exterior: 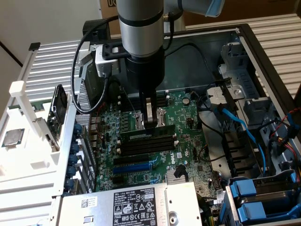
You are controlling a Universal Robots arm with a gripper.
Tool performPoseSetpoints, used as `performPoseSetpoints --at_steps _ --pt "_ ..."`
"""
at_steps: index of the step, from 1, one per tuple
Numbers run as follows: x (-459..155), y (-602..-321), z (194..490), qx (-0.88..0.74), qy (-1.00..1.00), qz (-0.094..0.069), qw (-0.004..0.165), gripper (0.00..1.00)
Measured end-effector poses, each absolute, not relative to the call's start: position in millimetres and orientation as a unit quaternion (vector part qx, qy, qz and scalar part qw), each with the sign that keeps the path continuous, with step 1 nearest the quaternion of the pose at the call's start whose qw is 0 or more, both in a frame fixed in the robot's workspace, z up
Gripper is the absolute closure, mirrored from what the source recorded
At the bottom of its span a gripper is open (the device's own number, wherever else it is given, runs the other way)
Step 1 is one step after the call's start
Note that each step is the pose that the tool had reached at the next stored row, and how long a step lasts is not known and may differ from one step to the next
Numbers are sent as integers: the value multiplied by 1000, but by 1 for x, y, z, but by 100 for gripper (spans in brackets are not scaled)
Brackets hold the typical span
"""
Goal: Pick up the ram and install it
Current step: 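Insert the ram into the slot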
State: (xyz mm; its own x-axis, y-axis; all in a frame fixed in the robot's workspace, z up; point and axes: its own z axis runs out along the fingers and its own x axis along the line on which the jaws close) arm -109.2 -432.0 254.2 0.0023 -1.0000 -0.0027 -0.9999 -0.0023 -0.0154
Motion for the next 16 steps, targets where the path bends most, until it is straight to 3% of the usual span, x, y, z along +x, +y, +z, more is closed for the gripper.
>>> performPoseSetpoints --at_steps 16 --pt "-112 -434 250 -702 712 5 16 87"
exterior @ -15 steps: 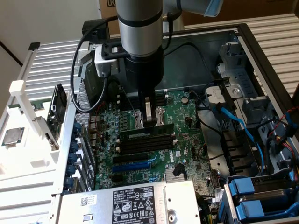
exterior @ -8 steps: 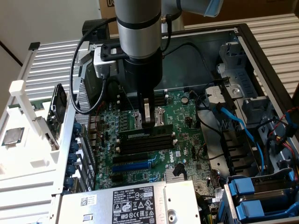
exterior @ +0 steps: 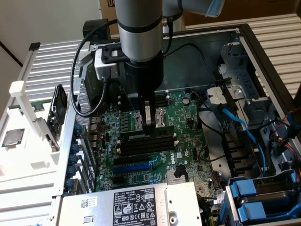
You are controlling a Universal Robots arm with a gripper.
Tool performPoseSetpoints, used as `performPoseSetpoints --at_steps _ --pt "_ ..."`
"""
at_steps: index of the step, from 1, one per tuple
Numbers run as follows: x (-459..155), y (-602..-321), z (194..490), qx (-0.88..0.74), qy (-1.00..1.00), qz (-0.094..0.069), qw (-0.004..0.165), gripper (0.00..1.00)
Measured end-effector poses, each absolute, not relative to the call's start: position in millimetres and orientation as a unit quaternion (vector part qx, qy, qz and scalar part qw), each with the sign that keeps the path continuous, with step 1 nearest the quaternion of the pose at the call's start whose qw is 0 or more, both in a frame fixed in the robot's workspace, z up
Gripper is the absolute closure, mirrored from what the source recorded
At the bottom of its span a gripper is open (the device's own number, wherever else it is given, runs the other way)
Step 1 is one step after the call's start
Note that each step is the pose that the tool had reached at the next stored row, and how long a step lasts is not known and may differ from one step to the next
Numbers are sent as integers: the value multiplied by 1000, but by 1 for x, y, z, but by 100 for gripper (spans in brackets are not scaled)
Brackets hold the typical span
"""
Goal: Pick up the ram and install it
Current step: 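Insert the ram into the slot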
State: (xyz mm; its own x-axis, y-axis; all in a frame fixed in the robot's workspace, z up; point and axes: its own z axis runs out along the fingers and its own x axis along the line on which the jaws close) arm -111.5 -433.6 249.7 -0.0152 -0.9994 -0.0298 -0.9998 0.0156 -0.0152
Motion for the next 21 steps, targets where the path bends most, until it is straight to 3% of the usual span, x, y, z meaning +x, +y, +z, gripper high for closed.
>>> performPoseSetpoints --at_steps 21 --pt "-111 -440 249 -695 719 5 16 87"
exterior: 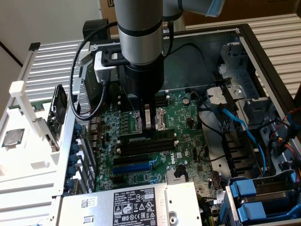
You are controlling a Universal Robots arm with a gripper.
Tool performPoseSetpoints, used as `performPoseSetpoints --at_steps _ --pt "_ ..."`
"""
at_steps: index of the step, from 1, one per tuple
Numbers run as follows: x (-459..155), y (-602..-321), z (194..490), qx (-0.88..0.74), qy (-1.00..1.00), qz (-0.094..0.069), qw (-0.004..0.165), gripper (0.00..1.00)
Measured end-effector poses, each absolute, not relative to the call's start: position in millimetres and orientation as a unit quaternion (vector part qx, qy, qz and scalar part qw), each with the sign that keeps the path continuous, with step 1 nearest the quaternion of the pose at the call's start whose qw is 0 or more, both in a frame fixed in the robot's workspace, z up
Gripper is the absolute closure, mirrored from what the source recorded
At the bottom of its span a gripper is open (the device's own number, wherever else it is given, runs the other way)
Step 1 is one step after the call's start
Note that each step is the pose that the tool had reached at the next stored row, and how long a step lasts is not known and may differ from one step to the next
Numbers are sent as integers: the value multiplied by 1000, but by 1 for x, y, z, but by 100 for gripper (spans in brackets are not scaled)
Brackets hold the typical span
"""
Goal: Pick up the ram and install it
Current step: 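Insert the ram into the slot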
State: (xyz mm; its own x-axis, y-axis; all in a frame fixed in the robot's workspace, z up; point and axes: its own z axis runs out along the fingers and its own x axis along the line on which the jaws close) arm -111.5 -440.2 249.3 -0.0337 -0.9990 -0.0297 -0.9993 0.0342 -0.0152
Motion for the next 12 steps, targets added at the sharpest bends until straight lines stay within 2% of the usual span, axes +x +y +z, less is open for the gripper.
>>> performPoseSetpoints --at_steps 12 --pt "-112 -441 247 -695 719 5 16 87"
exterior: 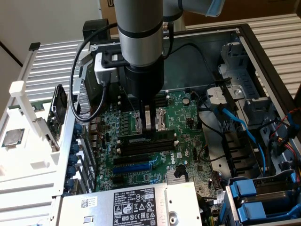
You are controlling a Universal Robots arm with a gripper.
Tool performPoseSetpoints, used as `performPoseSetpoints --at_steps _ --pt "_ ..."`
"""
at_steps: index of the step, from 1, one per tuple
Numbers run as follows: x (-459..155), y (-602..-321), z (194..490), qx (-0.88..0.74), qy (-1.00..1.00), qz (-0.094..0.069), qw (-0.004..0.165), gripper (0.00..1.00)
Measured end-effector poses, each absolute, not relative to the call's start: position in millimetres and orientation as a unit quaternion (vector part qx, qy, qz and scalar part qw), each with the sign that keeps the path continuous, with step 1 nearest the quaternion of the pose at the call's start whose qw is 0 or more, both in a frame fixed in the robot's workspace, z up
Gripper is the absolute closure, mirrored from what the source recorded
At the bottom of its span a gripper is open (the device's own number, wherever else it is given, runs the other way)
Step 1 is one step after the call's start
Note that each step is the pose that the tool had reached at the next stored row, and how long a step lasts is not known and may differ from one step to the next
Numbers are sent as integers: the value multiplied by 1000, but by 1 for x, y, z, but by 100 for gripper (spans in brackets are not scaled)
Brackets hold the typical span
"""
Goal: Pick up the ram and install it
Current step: 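Insert the ram into the slot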
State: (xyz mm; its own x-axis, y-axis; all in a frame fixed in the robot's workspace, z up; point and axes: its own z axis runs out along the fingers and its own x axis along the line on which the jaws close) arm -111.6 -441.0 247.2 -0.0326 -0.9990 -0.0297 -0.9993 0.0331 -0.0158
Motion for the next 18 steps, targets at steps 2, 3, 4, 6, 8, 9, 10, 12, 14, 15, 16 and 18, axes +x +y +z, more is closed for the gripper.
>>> performPoseSetpoints --at_steps 2,3,4,6,8,9,10,12,14,15,16,18 --pt "-112 -441 247 -696 718 5 16 87" --pt "-112 -441 246 -697 717 5 16 87" --pt "-112 -441 246 -697 717 5 16 87" --pt "-112 -441 246 -699 715 5 16 87" --pt "-112 -441 245 -701 713 5 16 87" --pt "-112 -441 245 -701 713 5 16 87" --pt "-112 -441 245 -702 712 5 16 87" --pt "-112 -441 245 -702 712 5 16 87" --pt "-112 -441 245 -702 712 5 16 87" --pt "-112 -441 245 -702 712 5 16 87" --pt "-112 -441 245 -702 712 5 16 87" --pt "-112 -441 245 -702 712 5 16 87"
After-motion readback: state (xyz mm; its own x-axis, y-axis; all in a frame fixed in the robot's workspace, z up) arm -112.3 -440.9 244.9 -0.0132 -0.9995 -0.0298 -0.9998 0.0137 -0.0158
